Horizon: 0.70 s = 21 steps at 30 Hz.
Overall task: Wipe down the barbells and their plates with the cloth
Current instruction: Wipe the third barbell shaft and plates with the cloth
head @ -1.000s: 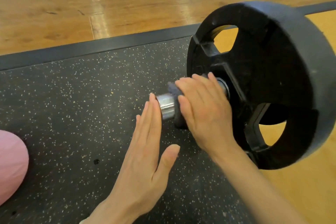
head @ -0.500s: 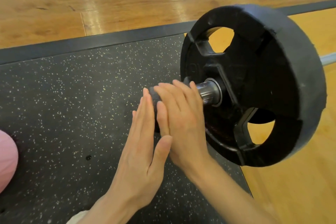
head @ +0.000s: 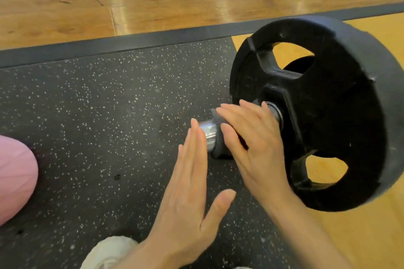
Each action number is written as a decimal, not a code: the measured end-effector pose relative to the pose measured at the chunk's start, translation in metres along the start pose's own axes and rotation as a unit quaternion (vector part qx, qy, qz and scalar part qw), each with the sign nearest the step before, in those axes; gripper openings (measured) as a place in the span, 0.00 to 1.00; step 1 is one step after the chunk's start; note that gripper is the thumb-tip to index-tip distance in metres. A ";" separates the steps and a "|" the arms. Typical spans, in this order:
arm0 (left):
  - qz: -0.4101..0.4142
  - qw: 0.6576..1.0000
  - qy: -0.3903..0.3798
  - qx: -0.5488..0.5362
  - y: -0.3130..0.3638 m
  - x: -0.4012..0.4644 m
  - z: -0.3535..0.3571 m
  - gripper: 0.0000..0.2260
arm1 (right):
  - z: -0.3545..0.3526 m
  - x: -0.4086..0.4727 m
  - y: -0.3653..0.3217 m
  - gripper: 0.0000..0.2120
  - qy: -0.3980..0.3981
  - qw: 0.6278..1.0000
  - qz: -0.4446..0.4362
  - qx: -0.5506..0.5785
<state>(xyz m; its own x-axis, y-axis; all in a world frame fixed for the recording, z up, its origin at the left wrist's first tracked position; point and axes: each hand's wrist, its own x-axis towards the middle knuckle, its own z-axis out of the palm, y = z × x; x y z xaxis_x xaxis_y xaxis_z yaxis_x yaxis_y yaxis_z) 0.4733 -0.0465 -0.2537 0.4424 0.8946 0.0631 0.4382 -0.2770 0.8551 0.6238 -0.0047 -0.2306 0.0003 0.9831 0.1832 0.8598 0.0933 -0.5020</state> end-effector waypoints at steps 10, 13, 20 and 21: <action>-0.004 0.999 -0.014 -0.046 0.003 -0.018 0.002 0.34 | -0.001 -0.044 -0.012 0.14 0.022 0.997 0.027 0.062; -0.016 0.997 -0.026 -0.069 0.009 -0.020 0.007 0.36 | 0.004 -0.009 -0.020 0.19 -0.005 0.998 0.022 -0.066; 0.008 0.997 -0.055 -0.058 0.014 -0.041 0.010 0.36 | -0.008 -0.076 -0.009 0.18 -0.006 0.999 -0.039 -0.022; 0.008 0.996 -0.062 -0.058 0.015 -0.043 0.010 0.36 | -0.010 -0.066 0.000 0.19 -0.018 0.998 -0.043 -0.033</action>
<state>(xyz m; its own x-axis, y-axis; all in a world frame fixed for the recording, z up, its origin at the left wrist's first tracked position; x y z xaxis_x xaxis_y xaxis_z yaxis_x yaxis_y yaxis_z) 0.4695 -0.0925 -0.2486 0.5446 0.8385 0.0190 0.3404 -0.2416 0.9087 0.6292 -0.0713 -0.2344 -0.0926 0.9770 0.1920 0.8872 0.1685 -0.4295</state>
